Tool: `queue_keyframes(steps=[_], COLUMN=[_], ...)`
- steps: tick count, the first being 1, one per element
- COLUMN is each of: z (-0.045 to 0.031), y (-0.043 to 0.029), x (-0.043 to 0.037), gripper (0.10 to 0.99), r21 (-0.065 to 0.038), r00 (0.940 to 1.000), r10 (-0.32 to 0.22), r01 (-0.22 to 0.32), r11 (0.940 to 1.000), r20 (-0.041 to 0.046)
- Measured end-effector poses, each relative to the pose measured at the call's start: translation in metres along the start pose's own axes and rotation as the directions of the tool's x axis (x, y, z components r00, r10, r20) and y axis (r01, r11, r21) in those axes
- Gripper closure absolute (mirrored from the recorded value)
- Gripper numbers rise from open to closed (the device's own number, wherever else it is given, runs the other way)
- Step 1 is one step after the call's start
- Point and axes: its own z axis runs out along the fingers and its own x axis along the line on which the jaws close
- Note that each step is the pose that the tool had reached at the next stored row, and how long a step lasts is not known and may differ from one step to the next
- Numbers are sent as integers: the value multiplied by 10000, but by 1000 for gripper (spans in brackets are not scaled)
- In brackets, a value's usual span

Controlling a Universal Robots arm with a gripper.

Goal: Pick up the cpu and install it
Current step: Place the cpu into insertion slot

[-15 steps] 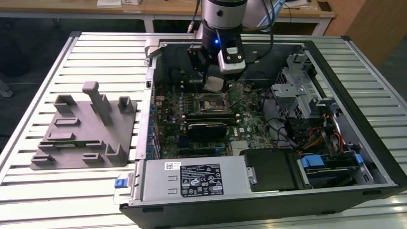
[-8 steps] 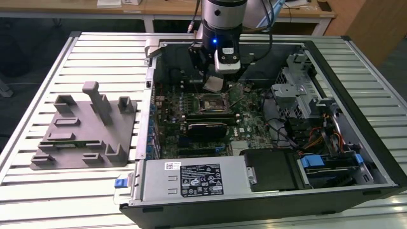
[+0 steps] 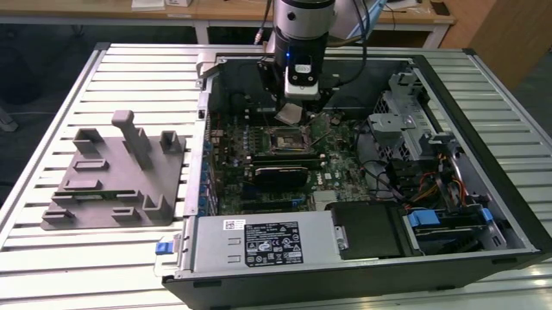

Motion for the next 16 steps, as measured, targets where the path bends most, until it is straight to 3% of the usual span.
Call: queue_keyframes(steps=[4,8,11,16], z=[1,3,5,7], y=[0,0,0,0], x=[0,0,0,0], gripper=[541,541,541,541], r21=[-8,-17,-24,-41], r00=[9977,9905,9819,9609], r10=[678,1371,1890,2767], r01=[-678,-1371,-1890,-2767], r11=[9977,9906,9820,9609], r20=[29,59,82,118])
